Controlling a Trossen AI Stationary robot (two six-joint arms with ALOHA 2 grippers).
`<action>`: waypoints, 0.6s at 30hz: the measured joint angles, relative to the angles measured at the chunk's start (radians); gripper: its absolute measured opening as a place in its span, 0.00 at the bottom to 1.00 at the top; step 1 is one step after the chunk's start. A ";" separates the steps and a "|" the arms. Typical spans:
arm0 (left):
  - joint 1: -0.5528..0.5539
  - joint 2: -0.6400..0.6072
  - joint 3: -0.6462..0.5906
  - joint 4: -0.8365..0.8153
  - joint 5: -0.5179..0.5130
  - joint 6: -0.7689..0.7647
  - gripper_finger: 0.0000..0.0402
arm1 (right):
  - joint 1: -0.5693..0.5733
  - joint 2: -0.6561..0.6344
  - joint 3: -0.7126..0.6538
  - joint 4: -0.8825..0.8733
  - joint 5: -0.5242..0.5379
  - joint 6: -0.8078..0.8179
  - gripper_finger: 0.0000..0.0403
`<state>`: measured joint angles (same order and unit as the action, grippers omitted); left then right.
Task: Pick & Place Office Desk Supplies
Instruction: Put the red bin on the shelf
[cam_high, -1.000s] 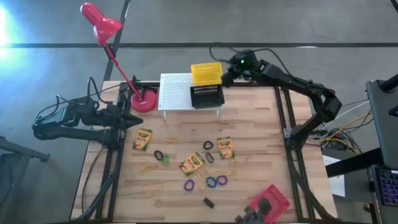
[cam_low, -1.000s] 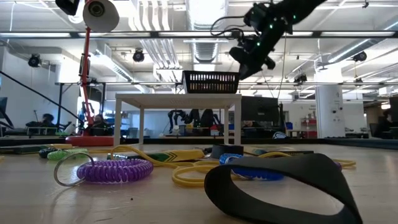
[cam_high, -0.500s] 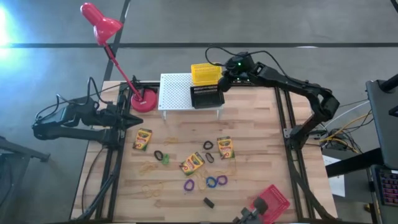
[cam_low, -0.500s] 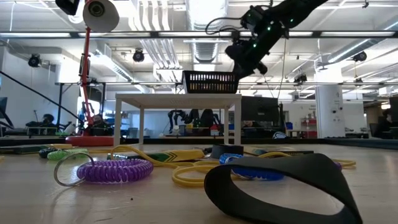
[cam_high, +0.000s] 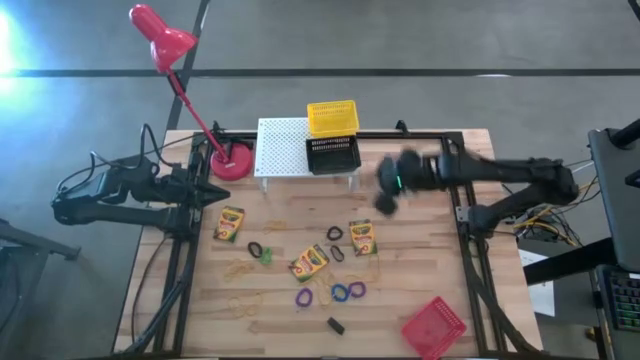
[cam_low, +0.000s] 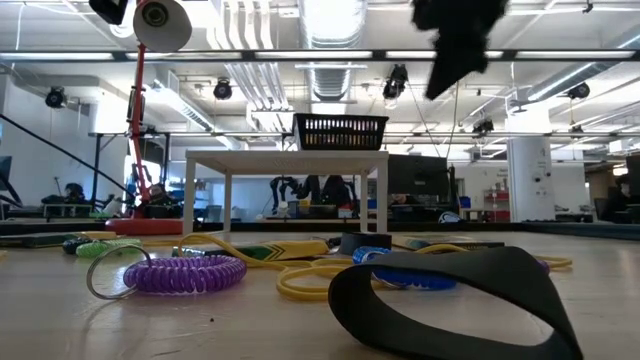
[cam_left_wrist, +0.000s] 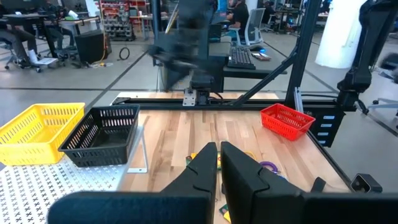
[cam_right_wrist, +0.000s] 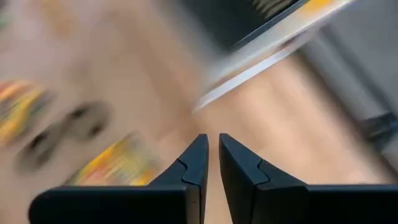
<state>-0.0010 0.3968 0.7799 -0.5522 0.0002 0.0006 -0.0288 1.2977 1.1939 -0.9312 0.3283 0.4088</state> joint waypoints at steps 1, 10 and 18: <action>0.000 0.000 0.000 0.000 0.000 0.000 0.07 | 0.070 -0.012 -0.021 -0.019 -0.016 0.068 0.09; 0.000 0.000 0.000 0.000 0.000 0.000 0.07 | 0.546 -0.068 -0.175 -0.004 -0.311 0.654 0.10; 0.000 0.000 0.000 0.000 0.000 -0.001 0.07 | 0.798 -0.034 -0.281 0.233 -0.382 0.715 0.30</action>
<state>-0.0009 0.3965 0.7797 -0.5522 -0.0002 -0.0002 0.7688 1.2641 0.9133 -0.6981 -0.0536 1.1242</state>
